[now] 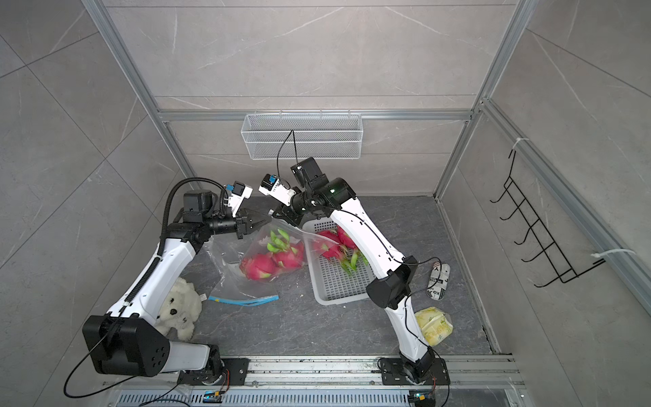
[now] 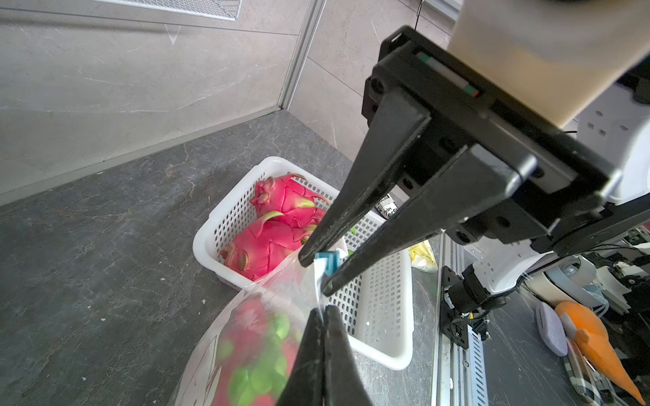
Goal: Open the zip-top bag and take out the dragon fruit
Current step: Unzip the zipper on the zipper food storage bag.
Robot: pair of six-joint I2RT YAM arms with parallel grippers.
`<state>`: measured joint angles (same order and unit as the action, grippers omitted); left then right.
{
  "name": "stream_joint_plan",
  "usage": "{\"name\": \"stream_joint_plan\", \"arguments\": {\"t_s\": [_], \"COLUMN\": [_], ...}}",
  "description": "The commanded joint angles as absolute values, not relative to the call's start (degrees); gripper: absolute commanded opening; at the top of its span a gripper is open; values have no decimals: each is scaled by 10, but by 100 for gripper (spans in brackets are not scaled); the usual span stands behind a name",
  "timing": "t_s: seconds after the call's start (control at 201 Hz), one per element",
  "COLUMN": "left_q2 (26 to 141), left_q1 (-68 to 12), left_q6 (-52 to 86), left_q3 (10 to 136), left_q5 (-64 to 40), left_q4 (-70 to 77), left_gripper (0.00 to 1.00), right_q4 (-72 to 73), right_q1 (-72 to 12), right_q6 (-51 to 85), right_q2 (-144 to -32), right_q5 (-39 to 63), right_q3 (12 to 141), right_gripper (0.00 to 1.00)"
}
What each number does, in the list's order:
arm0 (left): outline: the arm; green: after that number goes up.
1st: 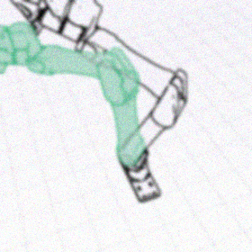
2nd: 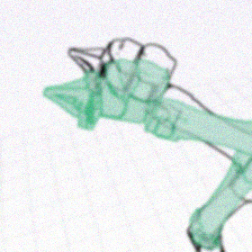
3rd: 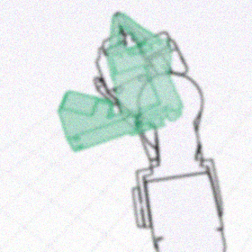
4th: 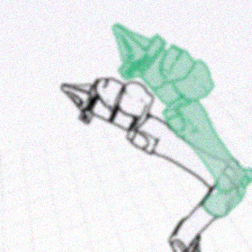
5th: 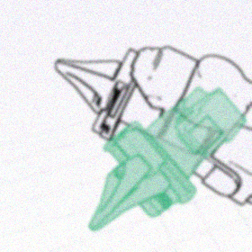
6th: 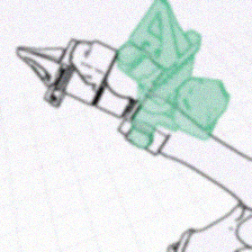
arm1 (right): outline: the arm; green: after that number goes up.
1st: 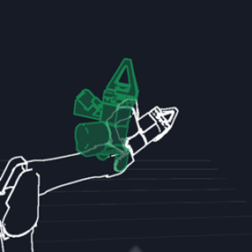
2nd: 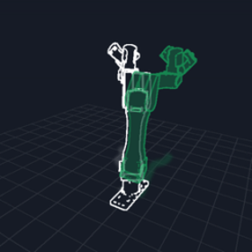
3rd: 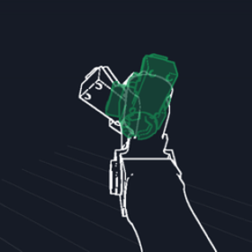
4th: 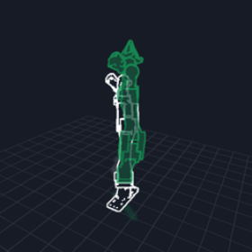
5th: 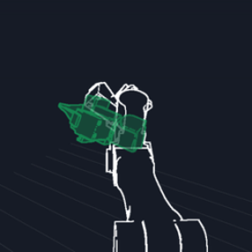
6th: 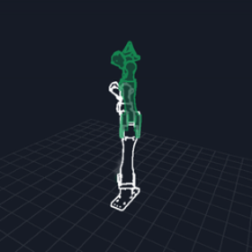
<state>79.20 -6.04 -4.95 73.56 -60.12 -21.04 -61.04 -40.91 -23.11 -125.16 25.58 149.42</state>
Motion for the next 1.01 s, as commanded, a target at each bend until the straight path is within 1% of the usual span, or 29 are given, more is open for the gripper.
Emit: {"name": "stream_joint_plan", "arguments": {"t_s": [0.0, 0.209, 0.338, 0.547, 0.786, 1.005], "left_q2": [768, 764, 764, 759, 753, 740], "left_q1": [-58, -55, -53, -52, -48, -35], "left_q6": [-59, -64, -64, -62, -62, -49], "left_q3": [740, 734, 732, 729, 725, 714], "left_q5": [-618, -593, -581, -575, -571, -567], "left_q4": [-200, -200, -199, -195, -196, -175], "left_gripper": [0, 0, 0, 0, 0, 0], "right_q4": [-629, -654, -655, -619, -591, -558], "right_q1": [-413, -412, -412, -407, -393, -380], "right_q6": [-230, -241, -243, -241, -232, -226], "right_q2": [-1256, -1241, -1225, -1183, -1147, -1111], "right_q5": [264, 265, 267, 248, 251, 250], "right_q3": [1513, 1493, 1441, 1359, 1299, 1212], "right_gripper": [14, 15, 15, 15, 15, 15]}}
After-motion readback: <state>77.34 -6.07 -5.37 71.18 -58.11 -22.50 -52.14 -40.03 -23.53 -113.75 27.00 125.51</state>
